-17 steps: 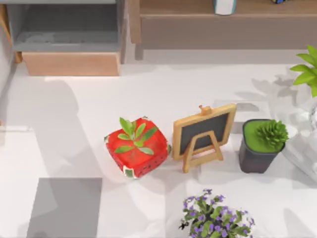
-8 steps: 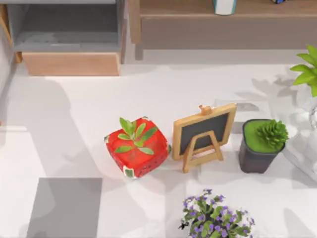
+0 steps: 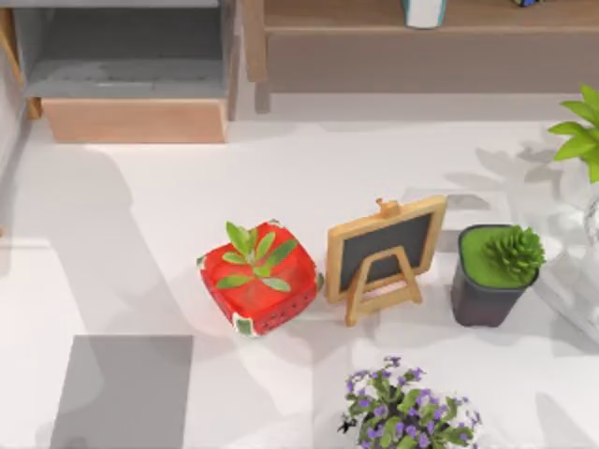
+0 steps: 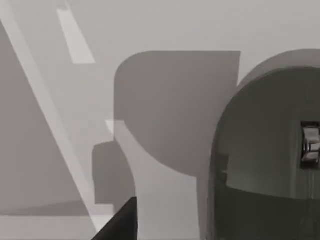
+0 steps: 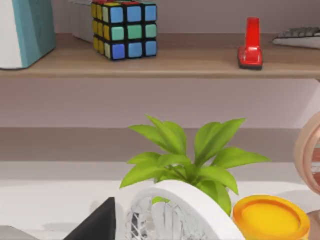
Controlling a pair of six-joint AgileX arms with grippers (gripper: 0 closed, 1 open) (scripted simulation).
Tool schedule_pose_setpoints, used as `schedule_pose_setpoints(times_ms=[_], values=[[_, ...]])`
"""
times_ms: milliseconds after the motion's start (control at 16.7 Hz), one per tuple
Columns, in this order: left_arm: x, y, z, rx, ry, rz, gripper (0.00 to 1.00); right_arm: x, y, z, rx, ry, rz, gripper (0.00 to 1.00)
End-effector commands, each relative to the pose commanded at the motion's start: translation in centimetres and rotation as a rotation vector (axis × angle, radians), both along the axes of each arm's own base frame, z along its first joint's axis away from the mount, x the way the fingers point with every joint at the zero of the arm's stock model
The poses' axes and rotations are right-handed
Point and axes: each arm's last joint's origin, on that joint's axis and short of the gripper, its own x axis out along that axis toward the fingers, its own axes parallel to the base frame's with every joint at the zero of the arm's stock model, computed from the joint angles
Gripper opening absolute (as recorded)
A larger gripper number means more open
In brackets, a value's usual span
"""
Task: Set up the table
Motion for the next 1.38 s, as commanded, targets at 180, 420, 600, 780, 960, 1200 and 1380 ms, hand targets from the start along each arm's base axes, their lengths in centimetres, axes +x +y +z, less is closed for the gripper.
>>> schedule_pose_setpoints(times_ms=[180, 420, 600, 780, 960, 1200, 1380], values=[[0.0, 0.0, 0.0, 0.000, 0.000, 0.000, 0.47, 0.0, 0.0, 0.0, 0.000, 0.000, 0.000, 1.00], [0.0, 0.0, 0.0, 0.000, 0.000, 0.000, 0.17, 0.0, 0.0, 0.0, 0.000, 0.000, 0.000, 1.00], [0.0, 0.0, 0.0, 0.000, 0.000, 0.000, 0.00, 0.0, 0.0, 0.0, 0.000, 0.000, 0.000, 1.00], [0.0, 0.0, 0.0, 0.000, 0.000, 0.000, 0.00, 0.0, 0.0, 0.0, 0.000, 0.000, 0.000, 1.00], [0.0, 0.0, 0.0, 0.000, 0.000, 0.000, 0.00, 0.0, 0.0, 0.0, 0.000, 0.000, 0.000, 1.00], [-0.1, 0.2, 0.5, 0.002, -0.006, 0.008, 0.00, 0.0, 0.0, 0.0, 0.000, 0.000, 0.000, 1.00], [-1.0, 0.4, 2.8, 0.002, -0.019, 0.058, 0.00, 0.0, 0.0, 0.0, 0.000, 0.000, 0.000, 1.00]])
